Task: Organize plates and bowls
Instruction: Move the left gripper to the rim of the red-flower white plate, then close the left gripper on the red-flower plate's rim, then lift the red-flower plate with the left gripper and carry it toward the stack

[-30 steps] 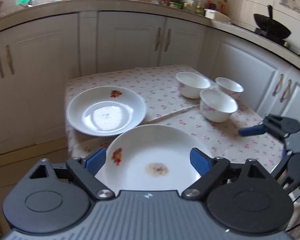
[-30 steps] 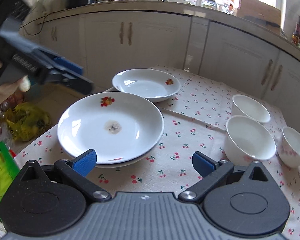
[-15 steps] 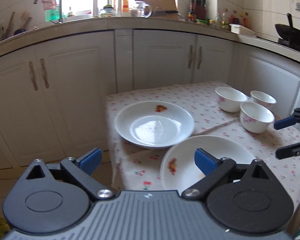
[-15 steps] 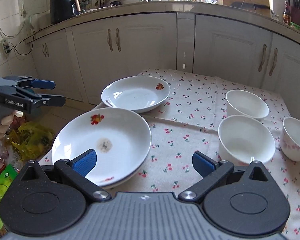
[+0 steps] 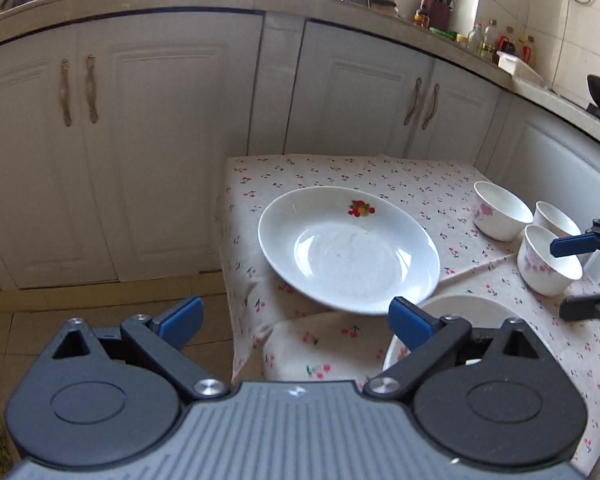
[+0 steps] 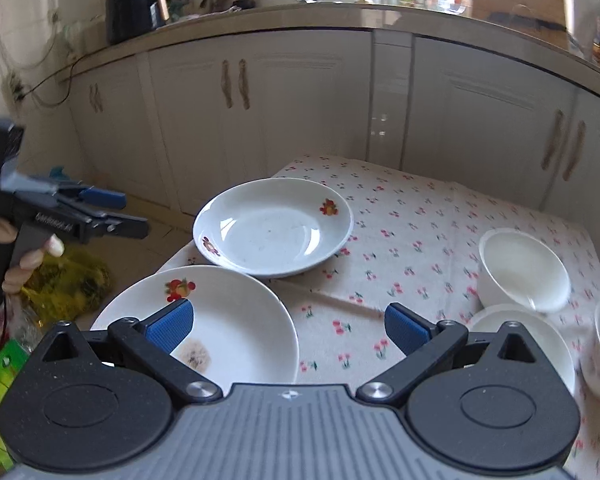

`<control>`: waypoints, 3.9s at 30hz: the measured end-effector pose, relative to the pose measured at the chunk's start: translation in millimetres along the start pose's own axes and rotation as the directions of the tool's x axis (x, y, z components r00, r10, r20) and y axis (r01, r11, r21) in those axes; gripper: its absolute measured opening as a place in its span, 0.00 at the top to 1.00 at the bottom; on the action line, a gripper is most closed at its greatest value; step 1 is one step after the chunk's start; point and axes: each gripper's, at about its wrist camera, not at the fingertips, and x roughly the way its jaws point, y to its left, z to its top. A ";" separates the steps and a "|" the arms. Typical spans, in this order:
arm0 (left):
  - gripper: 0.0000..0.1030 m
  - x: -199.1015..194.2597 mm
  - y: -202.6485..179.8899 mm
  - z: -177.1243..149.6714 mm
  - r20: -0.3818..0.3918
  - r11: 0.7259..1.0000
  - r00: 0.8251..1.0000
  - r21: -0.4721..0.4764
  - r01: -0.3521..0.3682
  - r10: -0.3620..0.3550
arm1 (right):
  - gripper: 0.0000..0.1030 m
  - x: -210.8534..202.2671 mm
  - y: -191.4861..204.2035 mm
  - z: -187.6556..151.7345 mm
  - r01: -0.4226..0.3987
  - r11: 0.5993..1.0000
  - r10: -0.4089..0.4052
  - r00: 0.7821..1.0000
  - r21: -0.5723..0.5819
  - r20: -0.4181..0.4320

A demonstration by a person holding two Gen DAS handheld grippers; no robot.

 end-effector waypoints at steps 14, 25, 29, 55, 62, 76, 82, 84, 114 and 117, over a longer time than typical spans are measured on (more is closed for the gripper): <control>0.05 57.3 -5.3 33.5 -0.060 0.998 0.998 0.061 0.024 -0.020 | 0.00 55.7 -1.8 33.8 -0.014 0.993 0.010 0.999 -0.116 -0.036; 0.05 90.8 -7.4 56.4 -0.107 0.998 0.994 0.053 0.026 -0.020 | 0.14 84.3 -43.6 50.7 -0.071 0.973 0.034 0.985 -0.218 -0.168; 0.06 102.5 -8.2 60.7 -0.127 0.999 0.991 0.035 0.036 -0.031 | 0.17 95.4 -44.3 51.5 -0.097 0.971 0.057 0.982 -0.218 -0.183; 0.26 158.5 5.1 87.0 -0.334 0.992 0.935 -0.020 0.121 -0.121 | 0.18 147.9 -39.9 46.9 -0.244 0.929 0.163 0.945 -0.277 -0.284; 0.28 168.3 5.7 93.1 -0.392 0.990 0.909 -0.041 0.133 -0.138 | 0.15 160.6 -42.7 51.1 -0.274 0.916 0.172 0.928 -0.293 -0.330; 0.28 175.7 2.6 96.3 -0.414 0.987 0.897 -0.039 0.156 -0.158 | 0.13 163.8 -36.2 55.9 -0.309 0.886 0.186 0.920 -0.345 -0.345; 0.28 177.1 2.6 96.9 -0.416 0.984 0.893 -0.032 0.176 -0.173 | 0.07 168.5 -39.9 56.6 -0.292 0.895 0.168 0.921 -0.336 -0.352; 0.28 176.9 3.0 96.2 -0.410 0.983 0.895 -0.033 0.179 -0.177 | 0.07 169.2 -43.5 57.2 -0.286 0.903 0.163 0.919 -0.322 -0.359; 0.23 188.0 7.8 104.9 -0.408 0.964 0.874 -0.077 0.253 -0.262 | 0.04 167.5 -39.7 55.9 -0.262 0.897 0.145 0.935 -0.355 -0.323; 0.23 191.4 9.6 109.7 -0.431 0.959 0.858 -0.085 0.270 -0.280 | 0.04 167.2 -39.6 55.8 -0.263 0.897 0.147 0.936 -0.356 -0.321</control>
